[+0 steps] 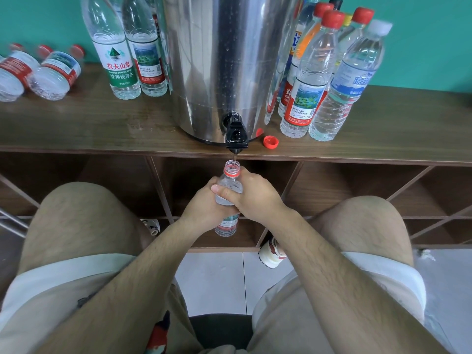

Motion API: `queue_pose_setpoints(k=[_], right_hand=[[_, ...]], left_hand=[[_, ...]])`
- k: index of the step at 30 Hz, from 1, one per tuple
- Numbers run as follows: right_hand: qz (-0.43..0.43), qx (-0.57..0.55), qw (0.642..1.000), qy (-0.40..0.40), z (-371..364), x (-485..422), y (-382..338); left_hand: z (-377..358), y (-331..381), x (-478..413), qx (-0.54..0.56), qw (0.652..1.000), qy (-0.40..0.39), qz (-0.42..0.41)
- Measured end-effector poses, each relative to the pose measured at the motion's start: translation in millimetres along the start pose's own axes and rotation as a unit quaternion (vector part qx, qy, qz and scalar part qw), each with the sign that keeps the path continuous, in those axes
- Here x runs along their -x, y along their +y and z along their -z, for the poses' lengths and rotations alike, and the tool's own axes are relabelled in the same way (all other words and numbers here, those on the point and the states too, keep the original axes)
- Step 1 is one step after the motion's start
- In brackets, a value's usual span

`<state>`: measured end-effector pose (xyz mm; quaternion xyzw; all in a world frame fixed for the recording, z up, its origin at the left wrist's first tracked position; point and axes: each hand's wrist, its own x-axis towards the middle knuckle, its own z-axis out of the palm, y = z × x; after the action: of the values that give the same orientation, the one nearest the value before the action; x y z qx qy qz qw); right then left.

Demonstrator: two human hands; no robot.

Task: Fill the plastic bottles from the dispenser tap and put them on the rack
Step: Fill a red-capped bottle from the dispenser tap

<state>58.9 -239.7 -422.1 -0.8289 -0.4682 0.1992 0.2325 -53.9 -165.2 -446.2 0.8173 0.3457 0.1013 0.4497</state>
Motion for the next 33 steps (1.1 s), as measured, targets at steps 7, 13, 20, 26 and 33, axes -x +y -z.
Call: queue_pose_setpoints(k=[7, 13, 20, 26, 33], right_hand=[[0.000, -0.005, 1.000, -0.003, 0.5, 0.8, -1.4], [-0.006, -0.006, 1.000, -0.004, 0.7, 0.8, -2.1], [-0.008, -0.009, 1.000, -0.004, 0.9, 0.4, -1.9], [-0.006, -0.009, 1.000, -0.004, 1.2, 1.0, -2.9], [-0.001, -0.009, 1.000, 0.002, 1.6, 2.0, -2.9]], left_hand=[[-0.5, -1.5, -0.9, -0.007, 1.000, 0.001, 0.002], [2.8, -2.1, 0.9, 0.011, 1.000, -0.006, 0.004], [1.5, -1.6, 0.7, 0.008, 1.000, -0.005, -0.002], [1.0, -0.6, -0.8, 0.009, 1.000, -0.005, -0.003], [1.1, -0.9, -0.1, 0.012, 1.000, -0.007, -0.008]])
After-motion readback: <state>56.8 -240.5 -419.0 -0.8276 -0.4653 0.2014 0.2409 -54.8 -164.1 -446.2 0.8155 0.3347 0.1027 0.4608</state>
